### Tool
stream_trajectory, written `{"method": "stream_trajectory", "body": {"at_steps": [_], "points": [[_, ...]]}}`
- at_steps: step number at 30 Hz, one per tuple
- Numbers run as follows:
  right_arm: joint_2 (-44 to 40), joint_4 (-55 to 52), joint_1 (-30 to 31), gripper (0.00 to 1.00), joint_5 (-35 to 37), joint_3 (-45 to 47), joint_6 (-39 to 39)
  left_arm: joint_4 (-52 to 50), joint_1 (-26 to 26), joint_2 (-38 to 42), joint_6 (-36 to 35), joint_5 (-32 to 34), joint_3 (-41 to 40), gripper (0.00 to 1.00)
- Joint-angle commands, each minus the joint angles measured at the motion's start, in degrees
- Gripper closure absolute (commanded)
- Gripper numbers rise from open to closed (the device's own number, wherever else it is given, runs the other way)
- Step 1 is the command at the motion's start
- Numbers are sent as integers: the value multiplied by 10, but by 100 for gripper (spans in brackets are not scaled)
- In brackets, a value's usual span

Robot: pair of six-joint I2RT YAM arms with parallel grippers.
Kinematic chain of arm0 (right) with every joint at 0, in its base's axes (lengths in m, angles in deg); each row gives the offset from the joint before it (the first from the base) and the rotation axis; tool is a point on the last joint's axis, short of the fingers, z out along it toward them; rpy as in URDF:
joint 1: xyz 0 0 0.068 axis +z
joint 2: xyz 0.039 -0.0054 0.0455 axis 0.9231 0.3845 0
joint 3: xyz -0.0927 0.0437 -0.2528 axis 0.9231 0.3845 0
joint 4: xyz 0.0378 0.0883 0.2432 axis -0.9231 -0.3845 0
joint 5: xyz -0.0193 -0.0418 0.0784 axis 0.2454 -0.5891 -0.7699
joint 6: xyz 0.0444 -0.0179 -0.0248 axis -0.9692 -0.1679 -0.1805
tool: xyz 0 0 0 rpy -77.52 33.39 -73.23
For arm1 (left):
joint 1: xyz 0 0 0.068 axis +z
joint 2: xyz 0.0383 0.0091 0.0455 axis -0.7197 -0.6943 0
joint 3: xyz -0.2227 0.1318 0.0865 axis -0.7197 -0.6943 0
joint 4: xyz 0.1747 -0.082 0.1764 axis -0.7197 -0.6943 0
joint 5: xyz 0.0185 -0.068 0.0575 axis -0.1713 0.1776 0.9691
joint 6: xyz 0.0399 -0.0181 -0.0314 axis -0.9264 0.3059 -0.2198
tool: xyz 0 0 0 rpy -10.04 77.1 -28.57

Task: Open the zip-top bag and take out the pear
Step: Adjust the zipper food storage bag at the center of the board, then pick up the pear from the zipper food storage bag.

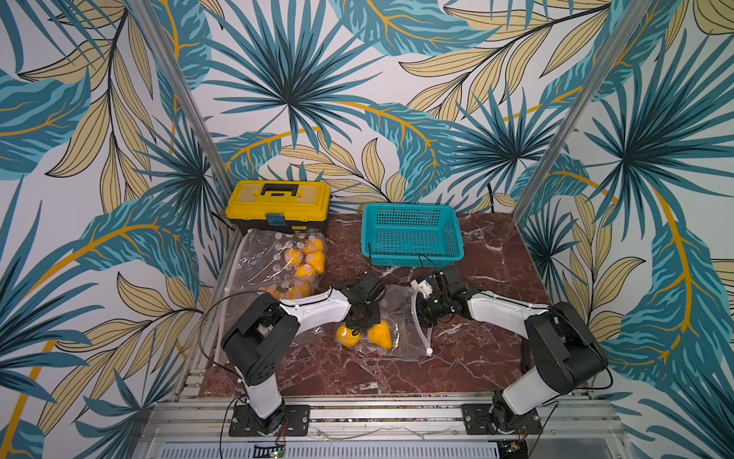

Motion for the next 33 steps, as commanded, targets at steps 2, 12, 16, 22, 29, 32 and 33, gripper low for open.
{"method": "stream_trajectory", "body": {"at_steps": [2, 12, 16, 22, 29, 32, 33], "points": [[19, -42, 28, 37, 8, -19, 44, 17, -3, -31, -13, -8, 13, 95], [-16, -18, 31, 50, 110, 29, -5, -25, 2, 57, -18, 56, -1, 74], [-39, -10, 22, 48, 140, 42, -34, -62, 1, 121, -19, 44, -8, 66], [-61, -21, 9, 57, 169, 48, -51, -62, -25, 142, 4, -42, -44, 69], [-26, -14, 8, 69, 128, 40, -36, -43, -66, 99, 27, -65, -81, 83], [-21, -2, 9, 71, 90, 38, -24, -21, -67, 79, 31, -73, -90, 84], [-20, -4, 9, 72, 79, 35, -16, -15, -67, 72, 30, -75, -89, 84]]}}
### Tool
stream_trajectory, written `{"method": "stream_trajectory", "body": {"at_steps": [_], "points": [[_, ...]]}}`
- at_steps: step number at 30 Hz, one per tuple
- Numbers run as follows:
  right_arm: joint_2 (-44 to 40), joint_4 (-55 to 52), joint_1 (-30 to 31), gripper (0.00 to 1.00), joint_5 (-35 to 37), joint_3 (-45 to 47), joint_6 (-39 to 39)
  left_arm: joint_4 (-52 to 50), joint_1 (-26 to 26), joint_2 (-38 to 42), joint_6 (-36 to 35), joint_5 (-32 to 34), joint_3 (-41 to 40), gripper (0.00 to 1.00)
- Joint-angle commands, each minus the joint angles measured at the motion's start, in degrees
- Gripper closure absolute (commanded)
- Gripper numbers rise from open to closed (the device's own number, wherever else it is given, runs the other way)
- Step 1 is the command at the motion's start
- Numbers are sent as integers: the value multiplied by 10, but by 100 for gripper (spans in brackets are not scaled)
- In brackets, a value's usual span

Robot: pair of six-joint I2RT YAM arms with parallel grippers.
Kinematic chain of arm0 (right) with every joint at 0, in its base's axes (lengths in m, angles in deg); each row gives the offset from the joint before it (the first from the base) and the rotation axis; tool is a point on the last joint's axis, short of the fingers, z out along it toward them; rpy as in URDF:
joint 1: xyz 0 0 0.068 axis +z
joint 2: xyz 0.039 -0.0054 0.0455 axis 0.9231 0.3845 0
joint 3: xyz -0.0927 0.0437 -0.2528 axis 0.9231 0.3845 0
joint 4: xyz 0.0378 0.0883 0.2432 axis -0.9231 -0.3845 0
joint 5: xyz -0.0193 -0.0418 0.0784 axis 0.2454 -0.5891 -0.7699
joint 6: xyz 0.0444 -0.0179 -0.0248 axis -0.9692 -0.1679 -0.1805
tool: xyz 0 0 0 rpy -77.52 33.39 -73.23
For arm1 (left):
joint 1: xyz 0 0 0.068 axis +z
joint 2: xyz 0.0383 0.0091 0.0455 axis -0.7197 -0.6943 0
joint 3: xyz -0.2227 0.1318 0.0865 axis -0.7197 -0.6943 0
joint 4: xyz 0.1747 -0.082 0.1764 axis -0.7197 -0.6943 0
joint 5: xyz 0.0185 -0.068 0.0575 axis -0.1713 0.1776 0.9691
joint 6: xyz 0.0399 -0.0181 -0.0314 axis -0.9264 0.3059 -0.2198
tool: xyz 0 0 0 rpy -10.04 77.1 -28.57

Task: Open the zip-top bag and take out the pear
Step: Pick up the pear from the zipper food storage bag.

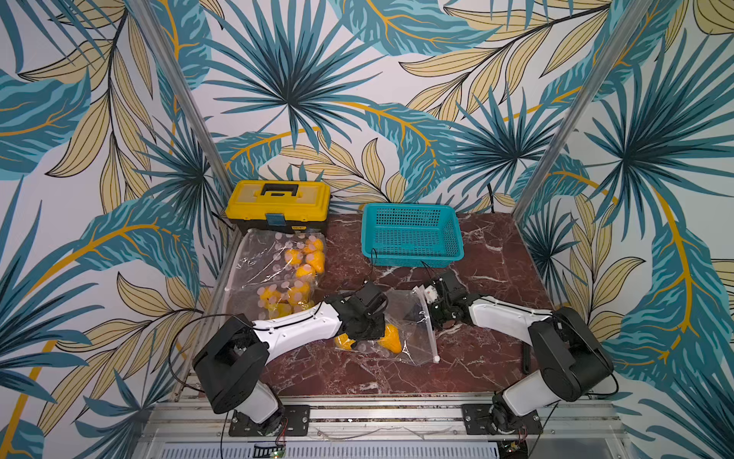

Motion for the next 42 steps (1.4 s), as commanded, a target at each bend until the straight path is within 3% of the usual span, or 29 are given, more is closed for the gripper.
{"method": "stream_trajectory", "body": {"at_steps": [1, 10, 13, 15, 20, 26, 35, 42], "points": [[8, 2, 1, 72, -55, -7, 32, -6, -5, -54, 6, -14, -26, 84], [-26, -119, 11, 71, -95, -18, 133, 1, -4, -128, -14, 7, 24, 89], [-44, -142, 12, 55, -90, -17, 142, 2, 1, -144, -22, 13, 37, 90], [-64, -150, 14, 50, -78, -16, 143, 2, 7, -153, -26, 16, 45, 91], [-103, -145, 36, 53, -39, -16, 131, 3, 20, -164, -39, 22, 55, 94], [-74, -143, 72, 59, 64, -38, 116, 5, 28, -178, -58, 21, 72, 96], [-12, -126, 123, 25, 93, -65, 94, 8, 34, -188, -65, 21, 76, 97], [18, -130, 141, 17, 116, -66, 67, 17, 39, -182, -58, 20, 61, 97]]}}
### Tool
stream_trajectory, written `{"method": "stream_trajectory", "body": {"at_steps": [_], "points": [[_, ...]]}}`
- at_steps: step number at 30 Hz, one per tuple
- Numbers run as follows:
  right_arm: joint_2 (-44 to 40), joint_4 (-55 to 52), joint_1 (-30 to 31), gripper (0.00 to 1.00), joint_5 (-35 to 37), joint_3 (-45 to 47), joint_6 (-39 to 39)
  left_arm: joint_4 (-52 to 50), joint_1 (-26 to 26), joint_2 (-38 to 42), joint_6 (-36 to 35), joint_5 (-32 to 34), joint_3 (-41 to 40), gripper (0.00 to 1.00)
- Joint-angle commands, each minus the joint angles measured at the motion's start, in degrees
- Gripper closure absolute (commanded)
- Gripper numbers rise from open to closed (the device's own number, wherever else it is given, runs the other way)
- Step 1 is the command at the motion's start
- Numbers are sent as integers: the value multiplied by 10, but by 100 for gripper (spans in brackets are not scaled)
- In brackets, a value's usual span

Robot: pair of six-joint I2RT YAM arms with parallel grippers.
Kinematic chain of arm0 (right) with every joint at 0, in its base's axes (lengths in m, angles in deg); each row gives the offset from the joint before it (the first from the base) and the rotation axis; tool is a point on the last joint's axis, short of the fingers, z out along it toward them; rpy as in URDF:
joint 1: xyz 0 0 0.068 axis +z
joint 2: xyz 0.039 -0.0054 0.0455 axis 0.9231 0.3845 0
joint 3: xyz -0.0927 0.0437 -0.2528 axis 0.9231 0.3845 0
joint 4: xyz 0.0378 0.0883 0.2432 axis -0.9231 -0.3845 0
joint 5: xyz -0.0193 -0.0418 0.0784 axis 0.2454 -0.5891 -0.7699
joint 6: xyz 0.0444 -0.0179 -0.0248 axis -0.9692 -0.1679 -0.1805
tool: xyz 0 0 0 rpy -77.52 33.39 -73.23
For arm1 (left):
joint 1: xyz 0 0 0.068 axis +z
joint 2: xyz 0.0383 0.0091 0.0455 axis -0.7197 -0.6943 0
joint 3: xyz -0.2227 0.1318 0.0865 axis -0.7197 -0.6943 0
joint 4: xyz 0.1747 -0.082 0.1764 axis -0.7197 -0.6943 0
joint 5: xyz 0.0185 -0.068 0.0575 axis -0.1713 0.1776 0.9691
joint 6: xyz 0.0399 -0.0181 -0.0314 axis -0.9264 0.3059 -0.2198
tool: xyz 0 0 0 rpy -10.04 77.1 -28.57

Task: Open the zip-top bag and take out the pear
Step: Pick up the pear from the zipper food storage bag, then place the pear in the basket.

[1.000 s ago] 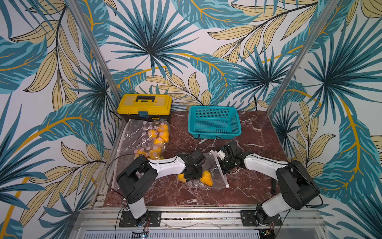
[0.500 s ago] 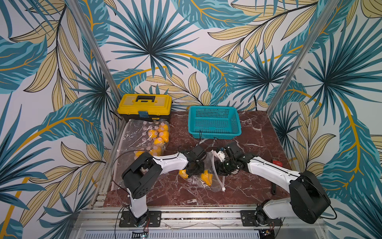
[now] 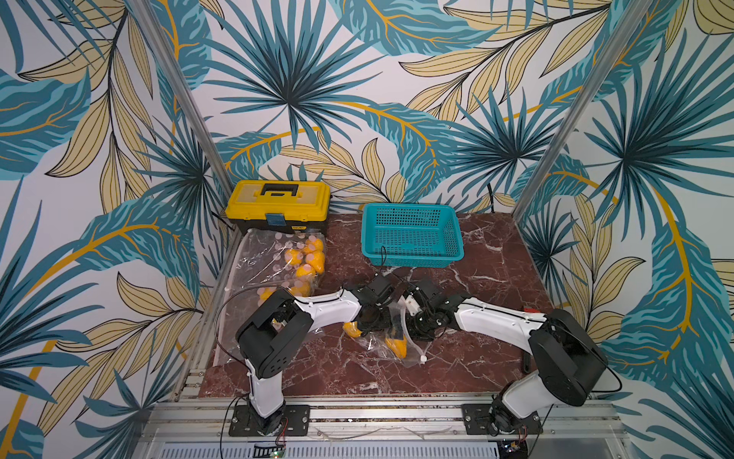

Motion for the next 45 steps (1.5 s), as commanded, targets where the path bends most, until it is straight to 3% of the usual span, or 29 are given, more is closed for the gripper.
{"method": "stream_trajectory", "body": {"at_steps": [1, 6, 10, 21, 30, 37, 45], "points": [[19, -4, 11, 18, 23, -8, -18, -10, 5, -21, -2, 26, -25, 97], [26, -21, 12, 29, 30, -12, -25, -2, 12, -12, 4, 25, -39, 97], [-22, -35, 1, 35, 52, -4, -34, -2, 17, -10, 8, 25, -49, 97], [-183, -138, -118, 36, 45, -14, -2, 11, 30, 20, 37, 29, -95, 96], [-206, -201, -196, 36, 92, -137, 39, 12, 31, 44, 46, 32, -103, 95], [-106, -192, -253, 35, 116, -282, 65, 12, 32, 73, 55, 31, -103, 90], [152, -206, -297, 35, 132, -520, 113, -8, 33, 139, 60, 31, -75, 78]]}}
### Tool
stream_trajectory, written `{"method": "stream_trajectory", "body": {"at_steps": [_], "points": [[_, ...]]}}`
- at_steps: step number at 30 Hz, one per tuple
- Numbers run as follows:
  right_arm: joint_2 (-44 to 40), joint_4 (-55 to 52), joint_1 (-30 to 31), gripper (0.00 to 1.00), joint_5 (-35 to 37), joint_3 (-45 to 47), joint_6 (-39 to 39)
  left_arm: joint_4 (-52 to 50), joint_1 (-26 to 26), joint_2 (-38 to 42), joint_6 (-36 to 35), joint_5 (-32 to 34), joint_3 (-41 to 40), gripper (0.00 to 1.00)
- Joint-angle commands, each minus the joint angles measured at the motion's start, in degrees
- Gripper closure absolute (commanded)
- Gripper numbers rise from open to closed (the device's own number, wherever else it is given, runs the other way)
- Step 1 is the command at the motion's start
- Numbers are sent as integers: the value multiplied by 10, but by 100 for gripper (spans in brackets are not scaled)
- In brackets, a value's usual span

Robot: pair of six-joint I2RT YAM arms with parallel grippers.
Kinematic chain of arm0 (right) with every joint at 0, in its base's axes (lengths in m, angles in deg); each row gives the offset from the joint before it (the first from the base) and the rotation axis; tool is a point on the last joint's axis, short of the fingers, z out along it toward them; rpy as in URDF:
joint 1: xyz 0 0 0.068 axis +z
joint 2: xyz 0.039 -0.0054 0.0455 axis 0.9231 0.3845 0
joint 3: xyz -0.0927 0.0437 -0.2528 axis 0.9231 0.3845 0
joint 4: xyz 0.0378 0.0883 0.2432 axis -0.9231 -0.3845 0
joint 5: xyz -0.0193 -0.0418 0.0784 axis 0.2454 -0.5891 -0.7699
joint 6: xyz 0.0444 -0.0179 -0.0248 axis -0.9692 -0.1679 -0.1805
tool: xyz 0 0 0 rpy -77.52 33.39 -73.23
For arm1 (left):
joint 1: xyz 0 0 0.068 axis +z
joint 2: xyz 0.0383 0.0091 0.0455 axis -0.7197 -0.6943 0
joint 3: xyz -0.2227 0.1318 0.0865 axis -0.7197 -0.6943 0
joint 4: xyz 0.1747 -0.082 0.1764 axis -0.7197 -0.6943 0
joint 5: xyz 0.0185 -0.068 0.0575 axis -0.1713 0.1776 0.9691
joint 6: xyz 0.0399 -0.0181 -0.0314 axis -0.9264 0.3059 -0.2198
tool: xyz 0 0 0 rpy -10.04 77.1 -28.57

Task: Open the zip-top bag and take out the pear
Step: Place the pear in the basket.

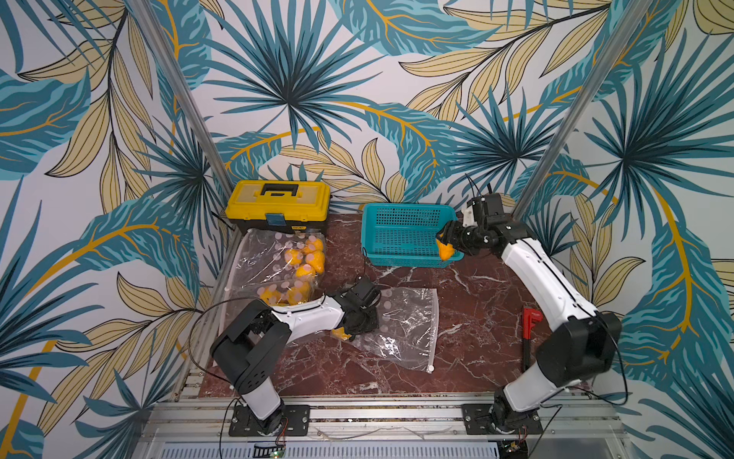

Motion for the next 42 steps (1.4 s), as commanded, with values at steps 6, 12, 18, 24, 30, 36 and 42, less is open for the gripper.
{"method": "stream_trajectory", "body": {"at_steps": [6, 12, 18, 24, 30, 36, 42], "points": [[239, -77, -21, 35, 13, -242, 57, -69, 9, 75, -7, 31, 60, 70], [355, -92, -21, 35, 39, -332, 75, -99, 42, 105, -31, 51, 81, 62], [409, -101, -21, 28, 39, -372, 85, -118, 82, 103, -67, 59, 90, 53], [383, -118, -21, 20, 39, -373, 90, -118, 124, 86, -95, 38, 95, 45], [307, -159, -18, 20, 36, -355, 92, -117, 163, 54, -130, 31, 120, 41], [154, -137, -5, 21, 12, -192, 80, -97, 196, -13, -165, -36, 164, 39], [-12, -103, -4, 25, 10, 27, 49, -81, 196, -46, -173, -77, 169, 40]]}}
